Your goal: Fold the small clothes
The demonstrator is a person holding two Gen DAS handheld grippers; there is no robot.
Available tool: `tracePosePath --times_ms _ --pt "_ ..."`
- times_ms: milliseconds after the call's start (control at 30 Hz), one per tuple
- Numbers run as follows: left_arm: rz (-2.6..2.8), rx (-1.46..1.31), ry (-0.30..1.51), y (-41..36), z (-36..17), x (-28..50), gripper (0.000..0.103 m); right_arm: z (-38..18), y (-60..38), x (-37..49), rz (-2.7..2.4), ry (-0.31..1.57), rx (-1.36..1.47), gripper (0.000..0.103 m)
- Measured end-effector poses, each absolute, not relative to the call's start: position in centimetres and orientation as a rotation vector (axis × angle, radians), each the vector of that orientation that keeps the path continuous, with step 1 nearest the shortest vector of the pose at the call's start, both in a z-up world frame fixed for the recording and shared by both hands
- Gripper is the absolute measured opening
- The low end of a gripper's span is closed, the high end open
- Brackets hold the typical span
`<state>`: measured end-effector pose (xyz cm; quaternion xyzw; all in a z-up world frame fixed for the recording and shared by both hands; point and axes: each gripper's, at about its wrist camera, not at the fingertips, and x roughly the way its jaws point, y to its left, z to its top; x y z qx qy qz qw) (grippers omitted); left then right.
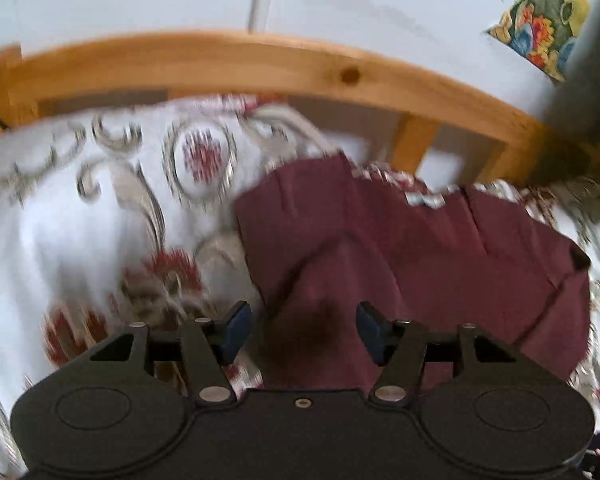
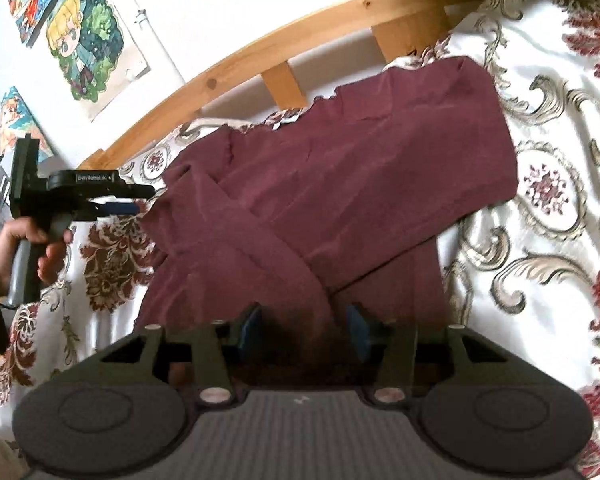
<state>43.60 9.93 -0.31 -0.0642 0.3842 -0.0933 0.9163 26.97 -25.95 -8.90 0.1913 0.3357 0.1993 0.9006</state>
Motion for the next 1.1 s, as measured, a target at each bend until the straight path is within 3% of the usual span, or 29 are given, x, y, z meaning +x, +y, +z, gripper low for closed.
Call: tracePosePath --times_ms 133,167,200,333,533,633,733,867,900,1100 --pt "-0.199 -0.142 0.818 9.4 -2.0 44.0 0.06 -9.2 -25.4 27.0 0.412 0.706 0.37 0.053" --pt "-0.188 -0.135 0.824 9.1 -2.3 44.2 0.033 -9.2 -25.3 27.0 0.414 0.707 0.367 0.052" --pt "-0.165 -0.133 0.838 9.1 -2.6 44.3 0.012 -9.2 -25.2 27.0 0.417 0.709 0.364 0.049" --pt "-0.101 -0.206 0.766 10.1 -2.2 42.6 0.01 -8.9 -25.2 26.9 0.435 0.709 0.371 0.005" --pt "0.056 -0.327 0.686 13.6 -2.6 38.3 0.01 -8.2 -26.9 27.2 0.559 0.71 0.571 0.004" --pt "0.085 -0.361 0.751 15.3 -4.0 37.9 0.012 -8.3 -26.7 27.5 0.549 0.738 0.523 0.004" --pt "0.057 -0.362 0.775 15.7 -3.6 37.8 0.022 -8.3 -26.0 27.5 0.543 0.765 0.457 0.004" --pt "0.007 -0.341 0.72 15.7 -1.3 38.2 0.068 -8.3 -25.6 27.4 0.538 0.768 0.415 0.004" --pt "-0.004 -0.347 0.701 15.6 -0.8 38.5 0.073 -8.3 -25.6 27.3 0.542 0.769 0.418 0.009" --pt "-0.014 -0.379 0.792 14.7 0.4 44.2 0.077 -8.8 -25.8 27.6 0.54 0.783 0.421 0.009"
